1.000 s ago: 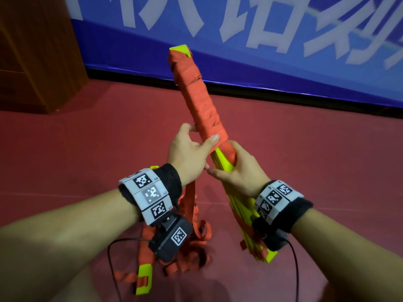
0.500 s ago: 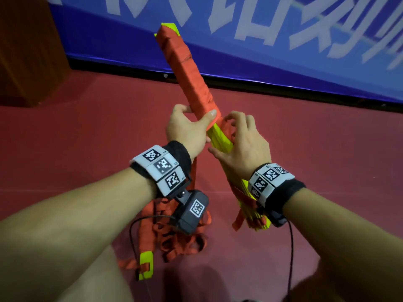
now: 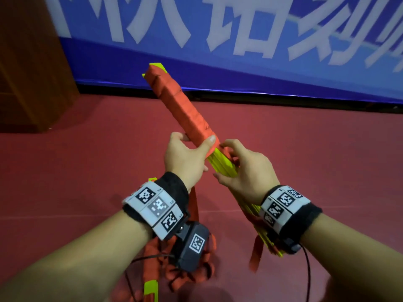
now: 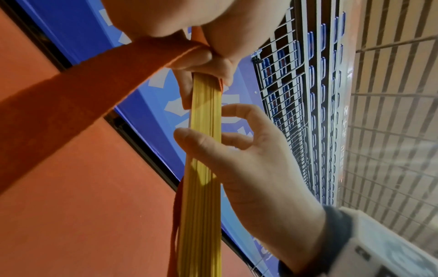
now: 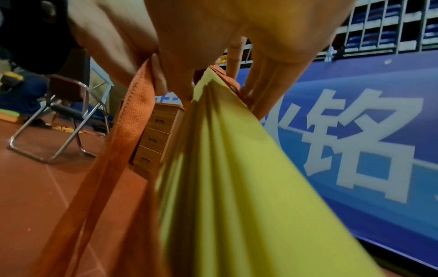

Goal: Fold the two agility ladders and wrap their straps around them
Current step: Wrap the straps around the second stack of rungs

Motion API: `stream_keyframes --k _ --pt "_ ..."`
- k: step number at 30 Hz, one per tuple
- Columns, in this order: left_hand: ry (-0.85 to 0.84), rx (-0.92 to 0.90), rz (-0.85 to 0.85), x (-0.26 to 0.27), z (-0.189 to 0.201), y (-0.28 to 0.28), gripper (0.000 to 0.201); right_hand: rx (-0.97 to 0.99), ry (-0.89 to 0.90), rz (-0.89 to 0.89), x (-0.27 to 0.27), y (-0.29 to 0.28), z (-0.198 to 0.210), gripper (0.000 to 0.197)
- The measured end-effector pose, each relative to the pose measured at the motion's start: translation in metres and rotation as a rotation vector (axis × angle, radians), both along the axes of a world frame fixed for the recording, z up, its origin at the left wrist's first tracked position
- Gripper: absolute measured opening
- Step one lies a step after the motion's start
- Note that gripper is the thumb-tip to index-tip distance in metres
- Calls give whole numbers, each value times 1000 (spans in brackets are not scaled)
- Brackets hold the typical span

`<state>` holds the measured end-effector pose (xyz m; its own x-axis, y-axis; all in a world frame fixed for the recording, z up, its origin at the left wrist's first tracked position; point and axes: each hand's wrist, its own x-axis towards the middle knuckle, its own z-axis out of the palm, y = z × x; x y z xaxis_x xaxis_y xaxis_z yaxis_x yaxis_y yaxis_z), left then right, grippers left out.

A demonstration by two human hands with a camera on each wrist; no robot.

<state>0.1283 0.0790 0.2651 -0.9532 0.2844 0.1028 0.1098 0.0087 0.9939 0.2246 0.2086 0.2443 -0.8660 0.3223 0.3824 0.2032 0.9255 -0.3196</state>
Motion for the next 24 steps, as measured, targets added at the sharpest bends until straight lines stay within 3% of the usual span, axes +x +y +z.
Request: stream_keyframes --k 5,15,24 --pt "76 -83 -106 -2 -4 4 45 -149 77 53 -1 18 -11 66" --pt "146 -49 -155 1 -13 3 38 -426 193 126 -4 42 -28 61" --pt "205 -70 -102 -14 -18 11 28 -412 256 143 -13 38 -31 53"
